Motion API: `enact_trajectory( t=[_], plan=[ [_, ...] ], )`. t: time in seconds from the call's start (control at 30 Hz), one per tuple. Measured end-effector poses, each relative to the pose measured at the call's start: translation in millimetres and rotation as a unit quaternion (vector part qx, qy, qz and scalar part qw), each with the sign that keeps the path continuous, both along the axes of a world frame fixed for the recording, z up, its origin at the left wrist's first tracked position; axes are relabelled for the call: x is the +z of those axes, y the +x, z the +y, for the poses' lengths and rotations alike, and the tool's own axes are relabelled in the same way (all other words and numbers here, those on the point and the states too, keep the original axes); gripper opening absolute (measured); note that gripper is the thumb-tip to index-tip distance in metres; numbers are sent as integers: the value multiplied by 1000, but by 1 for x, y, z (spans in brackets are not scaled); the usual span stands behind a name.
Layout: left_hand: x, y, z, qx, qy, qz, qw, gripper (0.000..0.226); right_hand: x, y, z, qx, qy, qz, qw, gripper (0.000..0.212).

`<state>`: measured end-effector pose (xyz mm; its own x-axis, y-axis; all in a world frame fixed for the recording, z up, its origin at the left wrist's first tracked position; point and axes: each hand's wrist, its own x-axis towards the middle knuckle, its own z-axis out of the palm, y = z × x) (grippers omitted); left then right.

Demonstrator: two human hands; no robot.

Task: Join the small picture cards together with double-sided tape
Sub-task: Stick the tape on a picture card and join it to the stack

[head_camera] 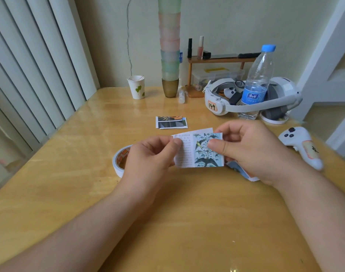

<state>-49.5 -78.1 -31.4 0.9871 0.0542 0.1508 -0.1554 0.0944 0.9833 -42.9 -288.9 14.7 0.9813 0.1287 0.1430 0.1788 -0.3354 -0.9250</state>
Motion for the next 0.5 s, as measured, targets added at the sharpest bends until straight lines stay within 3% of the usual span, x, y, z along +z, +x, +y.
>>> enact_trajectory(
  t=[0.07, 0.2, 0.5],
  plan=[
    [0, 0, -1, 5, -14, 4, 1000, 12, -2, 0, 5, 3, 58, 23, 998, 5],
    [1, 0, 0, 13, -17, 0, 1000, 16, -3, 0, 11, 18, 139, 63, 988, 8],
    [4, -2, -2, -8, -30, 0, 1000, 25, -2, -1, 10, 16, 149, 102, 983, 25]
  ],
)
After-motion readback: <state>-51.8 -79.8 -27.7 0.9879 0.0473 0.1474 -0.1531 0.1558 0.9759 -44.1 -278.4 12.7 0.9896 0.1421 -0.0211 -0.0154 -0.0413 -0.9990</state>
